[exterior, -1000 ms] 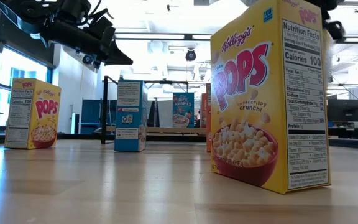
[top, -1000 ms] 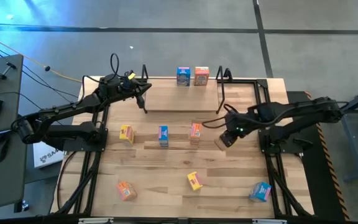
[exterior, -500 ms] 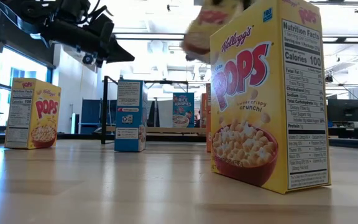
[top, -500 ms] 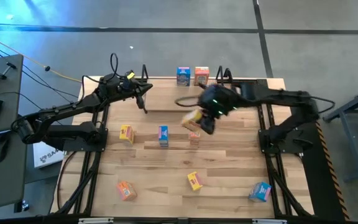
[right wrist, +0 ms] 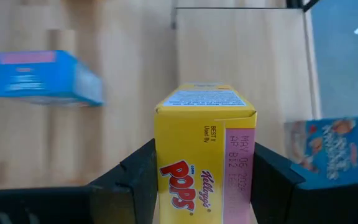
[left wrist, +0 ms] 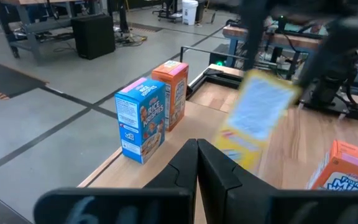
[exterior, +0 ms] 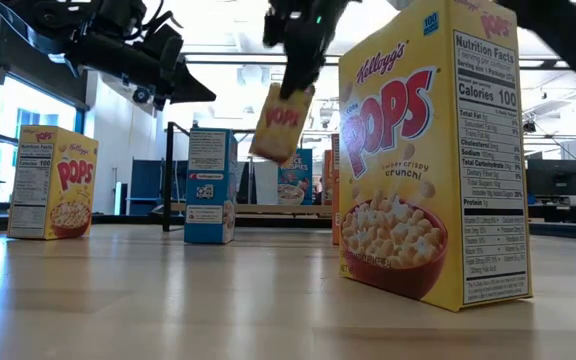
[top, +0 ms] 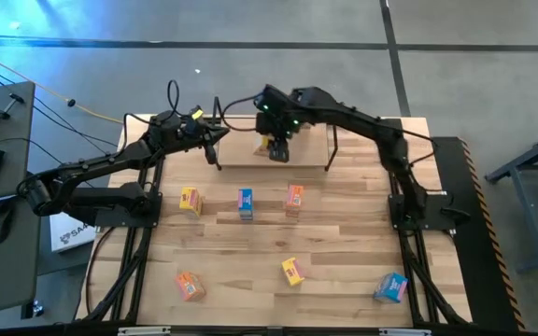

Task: Stack cereal on shelf
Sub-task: Put the top right yellow cereal box on the shelf

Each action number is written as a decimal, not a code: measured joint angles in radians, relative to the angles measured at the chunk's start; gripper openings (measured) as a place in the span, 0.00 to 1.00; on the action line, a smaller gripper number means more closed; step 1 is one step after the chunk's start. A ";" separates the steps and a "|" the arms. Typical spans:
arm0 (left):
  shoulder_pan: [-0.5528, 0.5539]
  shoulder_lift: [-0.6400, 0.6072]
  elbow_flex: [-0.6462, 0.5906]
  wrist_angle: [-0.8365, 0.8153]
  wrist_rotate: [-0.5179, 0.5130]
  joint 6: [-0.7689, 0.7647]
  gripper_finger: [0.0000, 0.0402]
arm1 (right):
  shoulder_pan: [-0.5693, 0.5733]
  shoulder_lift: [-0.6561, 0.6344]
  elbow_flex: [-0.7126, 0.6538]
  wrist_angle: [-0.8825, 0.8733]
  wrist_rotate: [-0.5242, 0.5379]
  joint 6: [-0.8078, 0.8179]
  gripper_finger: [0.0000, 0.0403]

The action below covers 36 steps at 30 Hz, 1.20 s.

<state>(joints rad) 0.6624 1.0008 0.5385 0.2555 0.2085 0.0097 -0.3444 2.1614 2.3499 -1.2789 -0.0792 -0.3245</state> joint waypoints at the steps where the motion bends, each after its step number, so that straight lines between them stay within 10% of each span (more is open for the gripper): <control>1: -0.001 0.000 0.000 -0.001 0.000 0.000 0.00 | -0.011 0.021 0.008 0.008 0.000 -0.016 0.44; 36: -0.003 0.000 0.000 -0.005 -0.001 0.002 0.00 | -0.042 0.007 -0.042 0.191 0.042 -0.076 0.60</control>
<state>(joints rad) 0.6590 1.0012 0.5385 0.2504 0.2077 0.0113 -0.3865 2.1680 2.3081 -1.0878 -0.0373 -0.4010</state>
